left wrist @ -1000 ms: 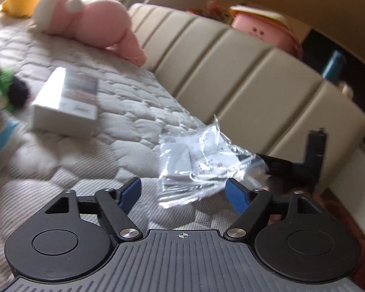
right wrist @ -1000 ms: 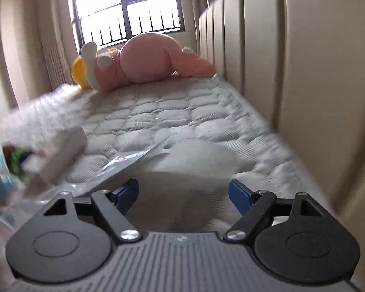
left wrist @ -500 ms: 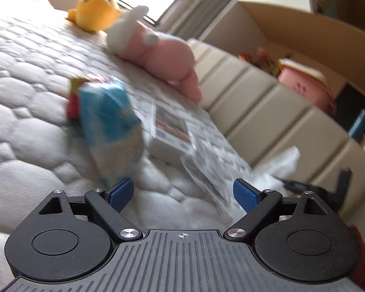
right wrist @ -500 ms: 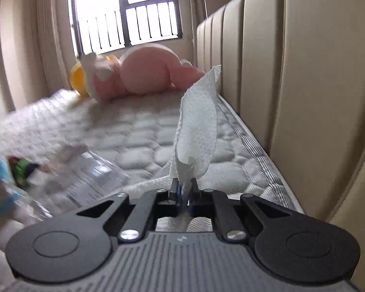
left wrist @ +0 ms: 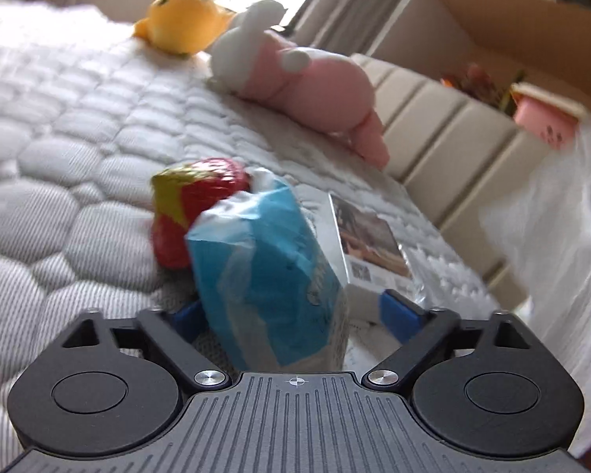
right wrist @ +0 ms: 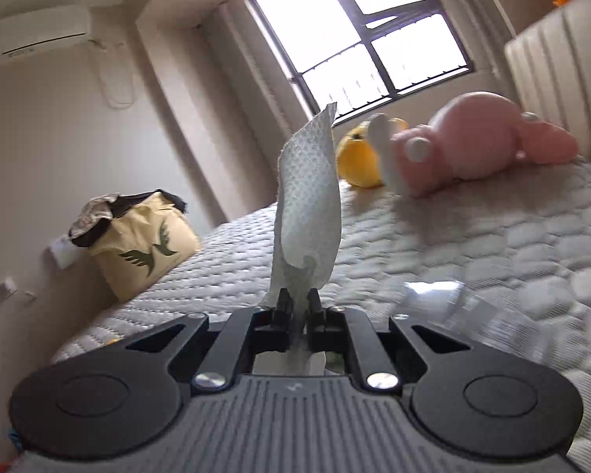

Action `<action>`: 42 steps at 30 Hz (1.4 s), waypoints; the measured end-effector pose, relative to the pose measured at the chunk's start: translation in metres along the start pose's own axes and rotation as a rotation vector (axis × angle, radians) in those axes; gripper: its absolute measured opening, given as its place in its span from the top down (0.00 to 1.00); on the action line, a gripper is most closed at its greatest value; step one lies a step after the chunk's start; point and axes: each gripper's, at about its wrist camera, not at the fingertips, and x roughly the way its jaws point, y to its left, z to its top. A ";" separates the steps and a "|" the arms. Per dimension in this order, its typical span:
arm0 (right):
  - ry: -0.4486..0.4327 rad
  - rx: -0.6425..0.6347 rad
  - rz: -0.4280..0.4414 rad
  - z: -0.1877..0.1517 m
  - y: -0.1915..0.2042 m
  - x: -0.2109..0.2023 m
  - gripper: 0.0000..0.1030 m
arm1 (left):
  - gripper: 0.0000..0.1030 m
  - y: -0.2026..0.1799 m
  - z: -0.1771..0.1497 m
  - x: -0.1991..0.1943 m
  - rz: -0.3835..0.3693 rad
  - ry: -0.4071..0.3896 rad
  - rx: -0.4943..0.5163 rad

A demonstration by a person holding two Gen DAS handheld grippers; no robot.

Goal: Organize objects

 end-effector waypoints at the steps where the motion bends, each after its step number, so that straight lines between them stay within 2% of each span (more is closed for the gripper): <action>1: 0.002 -0.026 0.006 0.001 0.008 0.010 0.91 | 0.41 -0.003 -0.003 -0.001 -0.014 -0.005 0.027; 4: 0.043 -0.098 0.018 0.002 0.025 0.045 0.91 | 0.41 -0.009 -0.011 -0.009 -0.063 -0.043 0.084; 6: 0.105 -0.152 -0.008 -0.005 0.032 0.071 0.91 | 0.41 -0.013 -0.014 -0.013 -0.070 -0.063 0.107; 10: 0.239 -0.217 -0.089 -0.039 0.035 0.097 0.91 | 0.42 -0.010 -0.015 -0.016 -0.101 -0.075 0.078; 13: 0.267 -0.213 -0.147 -0.052 0.023 0.093 0.90 | 0.41 -0.004 -0.017 -0.016 -0.108 -0.064 0.042; 17: 0.292 -0.174 -0.196 -0.053 0.005 0.079 0.90 | 0.41 -0.004 -0.018 -0.018 -0.121 -0.067 0.047; 22: 0.343 -0.206 -0.259 -0.064 -0.003 0.073 0.90 | 0.34 0.007 -0.015 -0.017 -0.137 -0.087 0.007; 28: 0.434 -0.257 -0.222 -0.083 0.005 0.061 0.90 | 0.28 0.019 -0.011 -0.013 -0.141 -0.083 -0.050; 31: 0.471 -0.321 -0.188 -0.090 0.017 0.046 0.78 | 0.25 0.024 -0.011 -0.012 -0.147 -0.082 -0.074; 33: 0.475 -0.388 -0.219 -0.092 0.026 0.033 0.48 | 0.24 0.025 -0.011 -0.012 -0.147 -0.081 -0.084; 35: 0.446 -0.482 -0.271 -0.093 0.036 0.017 0.42 | 0.23 0.026 -0.011 -0.012 -0.147 -0.080 -0.090; 39: 0.312 -0.652 -0.335 -0.091 0.063 -0.010 0.16 | 0.21 0.028 -0.012 -0.011 -0.146 -0.077 -0.100; 42: 0.281 -0.755 -0.264 -0.094 0.085 -0.002 0.06 | 0.20 0.030 -0.012 -0.010 -0.150 -0.072 -0.117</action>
